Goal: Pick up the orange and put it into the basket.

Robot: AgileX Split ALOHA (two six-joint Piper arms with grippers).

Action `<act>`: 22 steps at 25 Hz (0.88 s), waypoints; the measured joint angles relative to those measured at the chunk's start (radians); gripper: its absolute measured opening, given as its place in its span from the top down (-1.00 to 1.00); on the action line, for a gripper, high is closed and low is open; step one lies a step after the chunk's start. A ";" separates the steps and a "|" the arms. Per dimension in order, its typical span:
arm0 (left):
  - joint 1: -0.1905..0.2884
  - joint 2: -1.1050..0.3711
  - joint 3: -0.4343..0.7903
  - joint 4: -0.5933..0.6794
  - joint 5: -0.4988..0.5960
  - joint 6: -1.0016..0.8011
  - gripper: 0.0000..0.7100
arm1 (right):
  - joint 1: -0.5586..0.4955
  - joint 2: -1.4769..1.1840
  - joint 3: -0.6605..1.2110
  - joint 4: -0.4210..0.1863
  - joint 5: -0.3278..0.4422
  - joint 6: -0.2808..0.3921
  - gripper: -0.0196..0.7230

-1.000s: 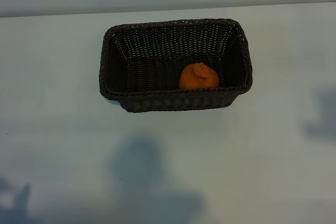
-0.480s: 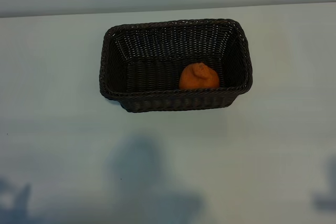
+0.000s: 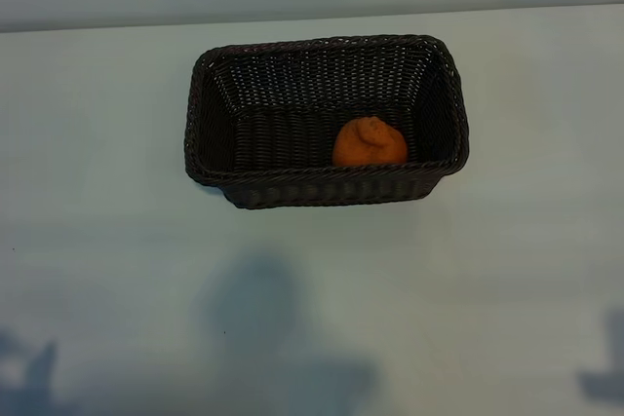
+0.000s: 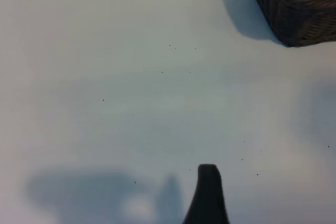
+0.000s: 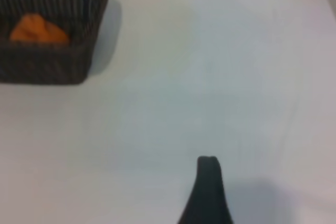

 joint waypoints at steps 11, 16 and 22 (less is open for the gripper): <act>0.000 0.000 0.000 0.000 0.000 0.000 -0.67 | 0.000 0.000 0.072 0.000 -0.054 0.000 -0.56; 0.000 0.000 0.000 0.000 0.000 0.000 -0.67 | 0.000 0.000 0.072 0.000 -0.054 0.000 -0.56; 0.000 0.000 0.000 0.000 0.000 0.003 -0.67 | 0.000 0.000 0.072 0.000 -0.054 0.000 -0.56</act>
